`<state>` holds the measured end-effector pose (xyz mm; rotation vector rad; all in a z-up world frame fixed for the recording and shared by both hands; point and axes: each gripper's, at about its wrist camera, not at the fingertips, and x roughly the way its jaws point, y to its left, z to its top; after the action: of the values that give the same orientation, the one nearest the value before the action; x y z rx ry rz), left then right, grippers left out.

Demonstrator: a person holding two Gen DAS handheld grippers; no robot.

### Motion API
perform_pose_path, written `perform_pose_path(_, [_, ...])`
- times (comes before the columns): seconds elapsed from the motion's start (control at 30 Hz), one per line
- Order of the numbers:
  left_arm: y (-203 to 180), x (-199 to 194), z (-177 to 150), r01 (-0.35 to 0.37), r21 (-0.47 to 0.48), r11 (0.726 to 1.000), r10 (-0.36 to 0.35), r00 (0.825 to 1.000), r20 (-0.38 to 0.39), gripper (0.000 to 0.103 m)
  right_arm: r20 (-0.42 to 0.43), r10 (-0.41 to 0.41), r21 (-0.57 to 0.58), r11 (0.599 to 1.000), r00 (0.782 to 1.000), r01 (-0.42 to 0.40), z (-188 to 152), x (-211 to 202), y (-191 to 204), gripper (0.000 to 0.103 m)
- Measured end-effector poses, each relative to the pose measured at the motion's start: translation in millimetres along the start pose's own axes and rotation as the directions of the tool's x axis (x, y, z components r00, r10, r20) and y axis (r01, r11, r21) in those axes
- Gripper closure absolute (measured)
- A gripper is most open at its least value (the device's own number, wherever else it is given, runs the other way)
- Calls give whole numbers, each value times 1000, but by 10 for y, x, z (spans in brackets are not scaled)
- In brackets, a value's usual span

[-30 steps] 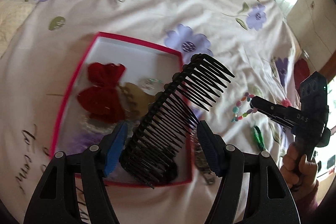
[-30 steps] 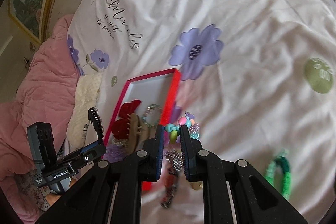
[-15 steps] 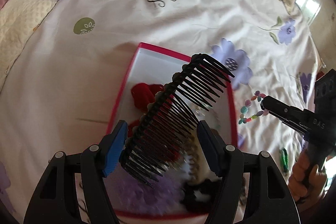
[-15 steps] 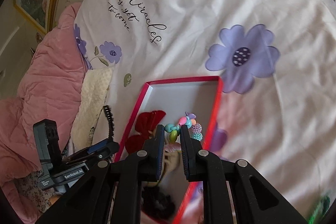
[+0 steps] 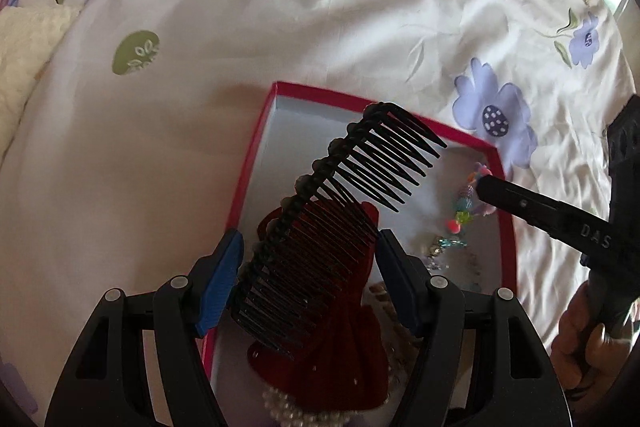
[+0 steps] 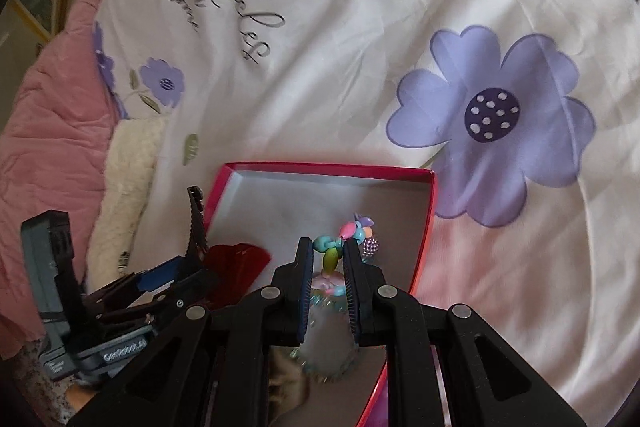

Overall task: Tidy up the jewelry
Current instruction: 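Carry comb and pastel bracelet into the box and open both tools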

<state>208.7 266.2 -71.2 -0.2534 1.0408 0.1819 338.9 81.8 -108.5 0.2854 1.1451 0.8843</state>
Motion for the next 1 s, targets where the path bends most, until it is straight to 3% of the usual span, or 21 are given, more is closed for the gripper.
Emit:
perform_pose_path(0.13, [-61,57,15,-32,35,999,32,999,5,32,-30,4,10,1000,1000,-4,12,175,-48,88])
perform_pose_path(0.63, [-177,116,68,-90,85,992,91,996,-4,28,-31,34,15,999,999,-34,62,230,-29,83])
perform_pose_path(1.0, [-173,83,100,-86,63,994,88,996,-29,24,-13,75,45,996,997,-74,30,56,-96,67])
